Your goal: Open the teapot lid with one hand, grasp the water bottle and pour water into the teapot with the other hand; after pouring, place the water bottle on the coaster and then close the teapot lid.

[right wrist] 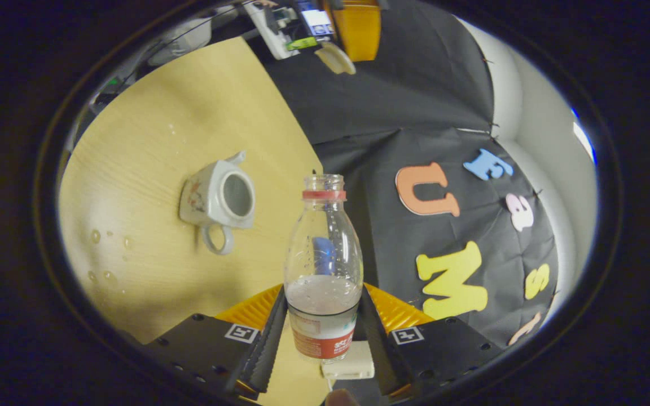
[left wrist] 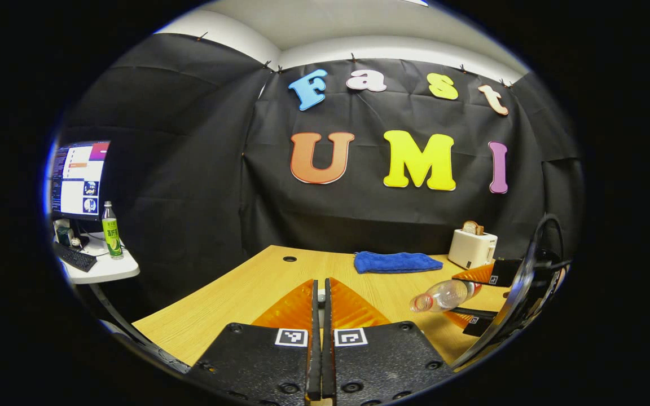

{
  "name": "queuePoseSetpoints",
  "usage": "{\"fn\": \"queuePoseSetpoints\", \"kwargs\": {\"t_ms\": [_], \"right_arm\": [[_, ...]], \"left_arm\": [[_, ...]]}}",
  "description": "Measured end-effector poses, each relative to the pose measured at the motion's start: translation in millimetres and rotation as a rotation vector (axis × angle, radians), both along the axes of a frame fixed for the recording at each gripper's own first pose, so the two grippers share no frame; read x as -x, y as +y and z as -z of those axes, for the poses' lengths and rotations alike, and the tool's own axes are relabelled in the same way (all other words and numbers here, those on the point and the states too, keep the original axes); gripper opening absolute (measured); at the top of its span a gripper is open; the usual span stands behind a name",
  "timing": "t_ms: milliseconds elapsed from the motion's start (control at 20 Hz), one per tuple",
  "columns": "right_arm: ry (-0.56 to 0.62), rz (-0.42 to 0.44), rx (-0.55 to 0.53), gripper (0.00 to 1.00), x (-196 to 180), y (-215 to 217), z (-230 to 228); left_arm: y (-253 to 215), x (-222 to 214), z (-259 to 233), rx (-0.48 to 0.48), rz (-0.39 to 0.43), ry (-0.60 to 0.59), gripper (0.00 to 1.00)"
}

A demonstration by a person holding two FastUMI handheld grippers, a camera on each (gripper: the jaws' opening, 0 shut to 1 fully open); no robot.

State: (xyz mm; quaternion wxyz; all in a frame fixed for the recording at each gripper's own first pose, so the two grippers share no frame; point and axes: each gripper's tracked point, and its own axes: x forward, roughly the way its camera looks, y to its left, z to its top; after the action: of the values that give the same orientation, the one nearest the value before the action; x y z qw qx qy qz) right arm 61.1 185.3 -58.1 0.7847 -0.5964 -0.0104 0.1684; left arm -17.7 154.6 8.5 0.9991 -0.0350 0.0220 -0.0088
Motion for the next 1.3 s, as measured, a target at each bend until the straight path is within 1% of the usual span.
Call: {"fn": "queuePoseSetpoints", "kwargs": {"t_ms": [200, 350, 400, 500, 550, 650, 800, 950, 1300], "right_arm": [[0.053, 0.059, -0.264, 0.71, -7.9, -16.9, -24.9], [0.132, 0.109, -0.532, 0.7, -16.8, -31.8, -37.2], [0.17, 0.123, -0.625, 0.72, -19.6, -36.1, -39.7], [0.216, 0.146, -0.801, 0.71, -32.4, -45.4, -50.0], [0.226, 0.157, -0.878, 0.72, -33.3, -54.4, -52.3], [0.253, 0.174, -1.01, 0.7, -43.4, -66.0, -54.5], [0.297, 0.199, -1.115, 0.7, -63.9, -72.3, -45.1], [0.327, 0.214, -1.191, 0.71, -82.7, -71.6, -28.0], [0.395, 0.256, -1.264, 0.7, -110.9, -63.2, 8.6]], "left_arm": [[-16.3, -0.4, -3.1, -0.031, 0.021, -0.009, 0.03], [-25.6, -1.8, -3.8, -0.051, 0.034, -0.016, 0.03], [-28.5, -1.7, -4.2, -0.054, 0.037, -0.018, 0.03], [-34.1, -1.9, -3.8, -0.055, 0.048, -0.017, 0.03], [-35.4, -1.8, -2.9, -0.057, 0.051, -0.016, 0.03], [-36.1, -2.0, -3.6, -0.06, 0.052, -0.017, 0.03], [-37.9, -6.0, 2.2, -0.055, 0.056, -0.006, 0.03], [-35.8, -6.1, 4.3, -0.065, 0.054, 0.0, 0.03], [-31.1, -9.7, 11.2, -0.065, 0.043, 0.014, 0.03]]}}
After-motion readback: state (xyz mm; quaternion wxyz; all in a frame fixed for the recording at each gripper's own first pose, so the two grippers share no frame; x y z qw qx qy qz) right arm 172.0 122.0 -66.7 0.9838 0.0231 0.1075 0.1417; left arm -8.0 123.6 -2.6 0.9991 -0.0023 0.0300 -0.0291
